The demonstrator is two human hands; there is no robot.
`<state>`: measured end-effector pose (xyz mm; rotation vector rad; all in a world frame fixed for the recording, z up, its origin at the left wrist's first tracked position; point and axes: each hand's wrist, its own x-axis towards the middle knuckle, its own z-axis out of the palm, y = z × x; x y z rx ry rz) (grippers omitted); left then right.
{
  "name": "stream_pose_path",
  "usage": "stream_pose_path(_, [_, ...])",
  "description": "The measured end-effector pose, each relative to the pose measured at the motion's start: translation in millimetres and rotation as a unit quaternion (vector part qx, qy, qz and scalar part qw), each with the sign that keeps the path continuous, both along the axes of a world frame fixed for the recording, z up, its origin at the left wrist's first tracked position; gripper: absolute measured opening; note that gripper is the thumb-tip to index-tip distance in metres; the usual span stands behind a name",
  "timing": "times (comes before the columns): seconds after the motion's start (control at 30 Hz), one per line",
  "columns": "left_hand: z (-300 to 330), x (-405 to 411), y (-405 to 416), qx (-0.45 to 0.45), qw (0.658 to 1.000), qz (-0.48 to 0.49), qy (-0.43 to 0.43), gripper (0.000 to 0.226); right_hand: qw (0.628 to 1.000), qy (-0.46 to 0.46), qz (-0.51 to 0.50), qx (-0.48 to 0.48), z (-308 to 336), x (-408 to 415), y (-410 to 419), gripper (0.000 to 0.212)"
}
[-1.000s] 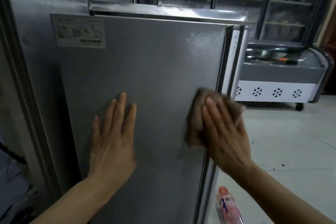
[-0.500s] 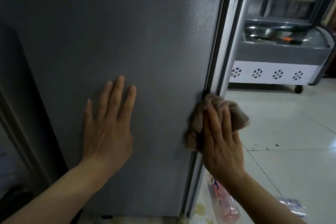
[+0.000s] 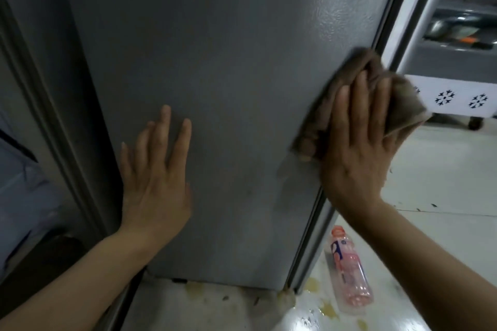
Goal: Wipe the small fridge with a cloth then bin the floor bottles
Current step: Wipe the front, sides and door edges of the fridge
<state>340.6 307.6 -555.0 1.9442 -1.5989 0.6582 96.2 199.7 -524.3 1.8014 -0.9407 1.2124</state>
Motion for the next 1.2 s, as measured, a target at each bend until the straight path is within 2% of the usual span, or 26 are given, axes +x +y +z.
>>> stream_pose_path(0.1, [-2,1,-3,0.003,1.000,-0.013,0.010,0.104,0.988,0.136,0.047,0.062,-60,11,14,0.068])
stream_pose_path(0.17, [-2,5,0,0.003,1.000,-0.027,0.011,0.103,0.967,0.216,0.067,0.119,-88,7,19,0.054])
stream_pose_path(0.2, [-1,9,2,0.004,0.999,-0.036,0.002,0.102,0.956,0.241,0.054,0.158,-88,5,21,0.047])
stream_pose_path(0.27, [0,21,9,0.002,0.999,-0.046,-0.019,0.097,0.936,0.275,0.047,0.214,-69,2,19,0.052])
stream_pose_path(0.33, [-3,37,16,-0.001,1.000,-0.026,-0.010,0.093,0.940,0.299,0.101,0.129,-40,9,12,0.048])
stream_pose_path(0.37, [-7,45,19,0.005,1.000,-0.010,0.004,0.094,0.947,0.295,0.107,0.073,-23,17,7,0.047])
stream_pose_path(0.43, [-13,57,22,0.023,1.000,0.005,0.018,0.097,0.981,0.181,0.071,-0.002,10,38,-4,0.057])
stream_pose_path(0.5, [-20,64,22,0.033,0.999,-0.004,0.007,0.099,0.997,0.062,0.030,-0.025,18,62,-6,0.062])
stream_pose_path(0.53, [-23,66,21,0.034,0.999,-0.012,0.003,0.100,0.998,0.053,0.019,-0.027,10,69,-3,0.062])
stream_pose_path(0.57, [-24,67,20,0.034,0.999,-0.016,0.003,0.101,0.996,0.082,0.022,-0.025,-5,71,-1,0.063])
stream_pose_path(0.63, [-26,69,20,0.037,0.999,-0.022,0.012,0.101,0.977,0.203,0.069,0.016,-46,65,5,0.064])
stream_pose_path(0.7, [-27,71,22,0.045,0.998,-0.033,0.015,0.098,0.933,0.336,0.095,0.084,-83,56,14,0.057])
stream_pose_path(0.77, [-28,75,26,0.059,0.997,-0.045,0.021,0.096,0.881,0.453,0.073,0.117,-102,51,26,0.060])
stream_pose_path(0.83, [-32,79,32,0.070,0.995,-0.052,0.052,0.096,0.860,0.503,0.059,0.059,-95,49,26,0.076])
stream_pose_path(0.87, [-35,80,34,0.075,0.993,-0.053,0.078,0.097,0.862,0.505,0.042,0.011,-82,52,22,0.078])
stream_pose_path(0.9, [-38,81,35,0.079,0.989,-0.056,0.108,0.100,0.879,0.474,0.056,-0.018,-65,57,19,0.070])
stream_pose_path(0.93, [-41,82,35,0.086,0.984,-0.064,0.143,0.102,0.907,0.414,0.074,-0.022,-45,65,17,0.059])
stream_pose_path(1.0, [-46,81,35,0.102,0.968,-0.097,0.207,0.107,0.955,0.283,0.089,-0.006,-11,87,8,0.054])
stream_pose_path(1.07, [-50,81,33,0.094,0.960,-0.121,0.234,0.109,0.979,0.185,0.081,-0.007,-4,113,7,0.057])
stream_pose_path(1.1, [-51,81,32,0.086,0.959,-0.128,0.236,0.109,0.984,0.163,0.075,-0.014,-12,125,10,0.058])
stream_pose_path(1.13, [-52,82,32,0.081,0.959,-0.133,0.236,0.109,0.982,0.171,0.080,-0.010,-27,133,13,0.058])
stream_pose_path(1.2, [-52,84,33,0.080,0.958,-0.139,0.236,0.110,0.953,0.280,0.116,0.024,-62,140,19,0.062])
